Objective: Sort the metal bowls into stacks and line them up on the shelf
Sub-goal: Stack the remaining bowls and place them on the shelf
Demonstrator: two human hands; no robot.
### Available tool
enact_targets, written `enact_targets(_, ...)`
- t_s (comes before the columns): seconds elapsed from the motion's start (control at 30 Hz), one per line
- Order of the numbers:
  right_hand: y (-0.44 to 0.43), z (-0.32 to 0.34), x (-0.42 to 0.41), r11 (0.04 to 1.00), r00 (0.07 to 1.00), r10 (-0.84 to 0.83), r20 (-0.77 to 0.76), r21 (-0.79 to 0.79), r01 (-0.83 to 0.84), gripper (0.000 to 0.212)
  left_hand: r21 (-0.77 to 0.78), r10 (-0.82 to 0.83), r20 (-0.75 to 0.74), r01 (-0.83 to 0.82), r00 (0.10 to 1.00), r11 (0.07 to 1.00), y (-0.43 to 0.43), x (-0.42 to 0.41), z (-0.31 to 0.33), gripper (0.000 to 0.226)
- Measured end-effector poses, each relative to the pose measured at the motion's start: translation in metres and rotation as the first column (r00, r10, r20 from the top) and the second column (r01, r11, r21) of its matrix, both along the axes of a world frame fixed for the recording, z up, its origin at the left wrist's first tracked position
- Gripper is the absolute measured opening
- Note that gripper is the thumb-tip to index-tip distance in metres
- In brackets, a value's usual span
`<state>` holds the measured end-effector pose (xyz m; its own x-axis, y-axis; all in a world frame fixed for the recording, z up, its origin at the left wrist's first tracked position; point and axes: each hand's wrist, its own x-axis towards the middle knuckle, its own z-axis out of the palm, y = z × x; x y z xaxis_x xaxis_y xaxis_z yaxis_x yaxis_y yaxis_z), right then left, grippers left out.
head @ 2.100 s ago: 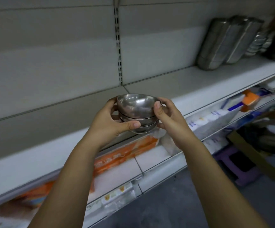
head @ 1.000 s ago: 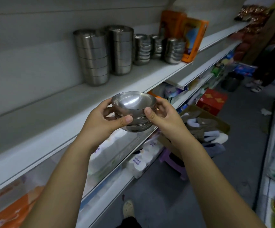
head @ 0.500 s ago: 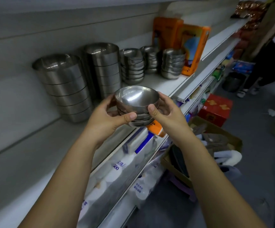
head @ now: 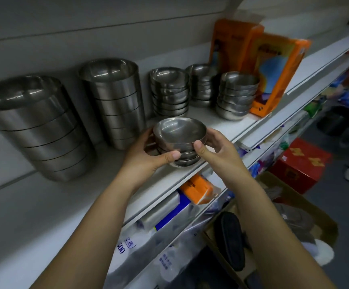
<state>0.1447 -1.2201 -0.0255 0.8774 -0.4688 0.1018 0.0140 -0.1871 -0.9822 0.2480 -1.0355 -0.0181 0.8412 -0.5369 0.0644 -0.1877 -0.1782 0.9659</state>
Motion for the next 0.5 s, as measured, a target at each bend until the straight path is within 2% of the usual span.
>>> enact_targets(0.3, -0.102, -0.006, 0.045, 0.993, 0.993, 0.116, -0.028, -0.005, -0.116, 0.060, -0.003, 0.159, -0.003, -0.159, 0.987, 0.987, -0.095, 0.015, -0.015, 0.067)
enact_targets(0.5, -0.142, -0.017, 0.062, 0.981, 0.981, 0.194, 0.011, 0.010, -0.194, 0.060, -0.036, 0.272, 0.025, -0.271, 0.962, 0.962, -0.133, 0.019, -0.029, 0.073)
